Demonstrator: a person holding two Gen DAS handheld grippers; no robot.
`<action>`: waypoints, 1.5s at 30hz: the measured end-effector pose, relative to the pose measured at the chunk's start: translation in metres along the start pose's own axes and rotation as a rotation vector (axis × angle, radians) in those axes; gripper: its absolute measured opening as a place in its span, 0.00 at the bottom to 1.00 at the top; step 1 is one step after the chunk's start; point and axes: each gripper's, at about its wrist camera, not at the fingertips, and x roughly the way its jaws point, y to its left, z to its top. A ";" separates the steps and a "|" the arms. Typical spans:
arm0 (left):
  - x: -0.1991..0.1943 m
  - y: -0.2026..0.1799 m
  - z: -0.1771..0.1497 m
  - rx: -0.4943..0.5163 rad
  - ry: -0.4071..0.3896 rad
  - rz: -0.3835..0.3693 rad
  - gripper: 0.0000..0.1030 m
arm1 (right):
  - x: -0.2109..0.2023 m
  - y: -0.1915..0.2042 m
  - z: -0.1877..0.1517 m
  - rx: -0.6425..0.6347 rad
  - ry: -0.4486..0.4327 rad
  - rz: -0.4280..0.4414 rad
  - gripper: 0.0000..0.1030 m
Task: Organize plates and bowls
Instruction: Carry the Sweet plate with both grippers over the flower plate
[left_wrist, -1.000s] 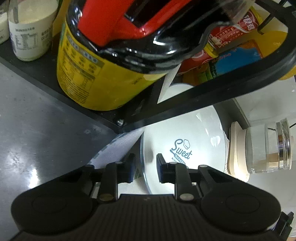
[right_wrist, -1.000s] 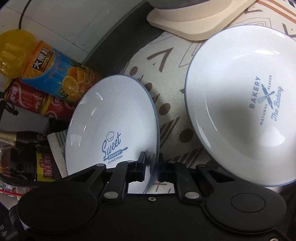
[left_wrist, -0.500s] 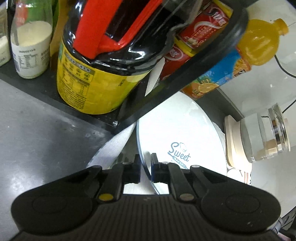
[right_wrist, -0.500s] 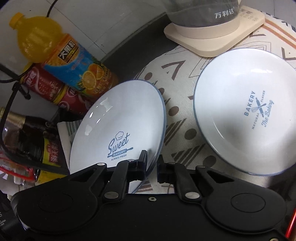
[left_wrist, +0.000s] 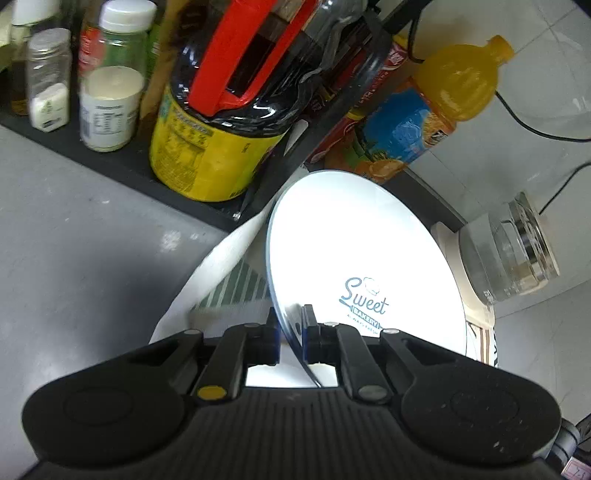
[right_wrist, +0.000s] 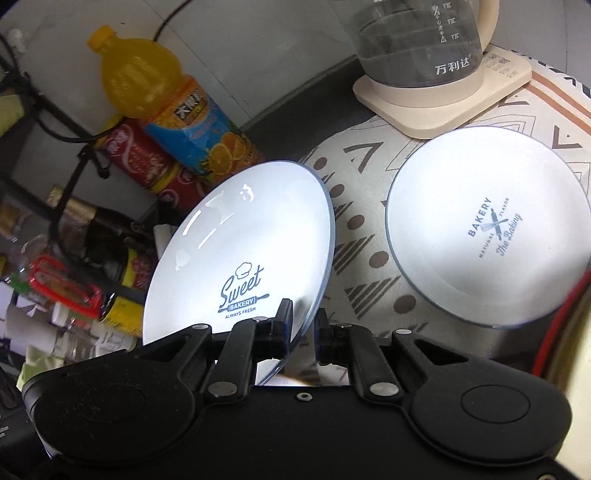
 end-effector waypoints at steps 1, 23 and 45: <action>-0.004 0.001 -0.004 0.001 -0.002 0.002 0.08 | -0.004 0.000 -0.002 -0.007 -0.002 0.005 0.11; -0.082 0.033 -0.093 -0.060 -0.024 0.034 0.10 | -0.076 -0.011 -0.078 -0.117 -0.006 0.054 0.13; -0.078 0.047 -0.123 -0.067 0.078 0.085 0.11 | -0.085 -0.020 -0.106 -0.178 0.040 -0.025 0.13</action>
